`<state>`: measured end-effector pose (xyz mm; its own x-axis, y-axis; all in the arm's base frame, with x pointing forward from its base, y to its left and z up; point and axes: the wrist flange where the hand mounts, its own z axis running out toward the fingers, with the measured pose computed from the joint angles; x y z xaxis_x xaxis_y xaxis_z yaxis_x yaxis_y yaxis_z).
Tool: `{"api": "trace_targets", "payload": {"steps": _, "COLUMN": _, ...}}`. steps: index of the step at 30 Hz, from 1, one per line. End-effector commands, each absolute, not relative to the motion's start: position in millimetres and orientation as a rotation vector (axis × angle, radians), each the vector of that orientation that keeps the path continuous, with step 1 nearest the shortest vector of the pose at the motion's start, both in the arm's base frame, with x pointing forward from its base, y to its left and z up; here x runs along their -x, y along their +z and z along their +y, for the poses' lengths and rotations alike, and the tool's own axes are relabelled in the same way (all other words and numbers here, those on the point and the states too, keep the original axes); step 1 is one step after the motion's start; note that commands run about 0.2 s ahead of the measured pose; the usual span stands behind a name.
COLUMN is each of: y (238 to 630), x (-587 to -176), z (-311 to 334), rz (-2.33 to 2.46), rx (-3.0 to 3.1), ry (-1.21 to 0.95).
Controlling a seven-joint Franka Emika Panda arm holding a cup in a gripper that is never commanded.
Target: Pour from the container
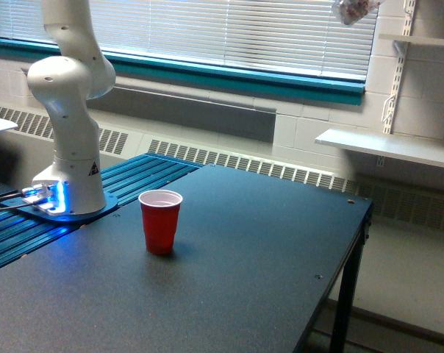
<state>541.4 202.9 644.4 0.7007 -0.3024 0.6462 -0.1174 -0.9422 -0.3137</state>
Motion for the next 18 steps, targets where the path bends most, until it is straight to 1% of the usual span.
{"api": "trace_targets", "payload": {"steps": 1, "y": 579, "x": -533, "z": 218, "rz": 0.143, "rx": 2.823, "ry": -0.954}}
{"api": "trace_targets", "payload": {"steps": 10, "y": 527, "x": -514, "z": 194, "rz": -0.028, "rx": 2.988, "ry": -0.931}}
{"api": "trace_targets", "payload": {"steps": 16, "y": 509, "x": -491, "z": 146, "rz": 0.184, "rx": 2.954, "ry": -0.791}}
{"api": "trace_targets", "payload": {"steps": 18, "y": 498, "x": -482, "z": 135, "rz": 0.15, "rx": 2.997, "ry": -0.794}}
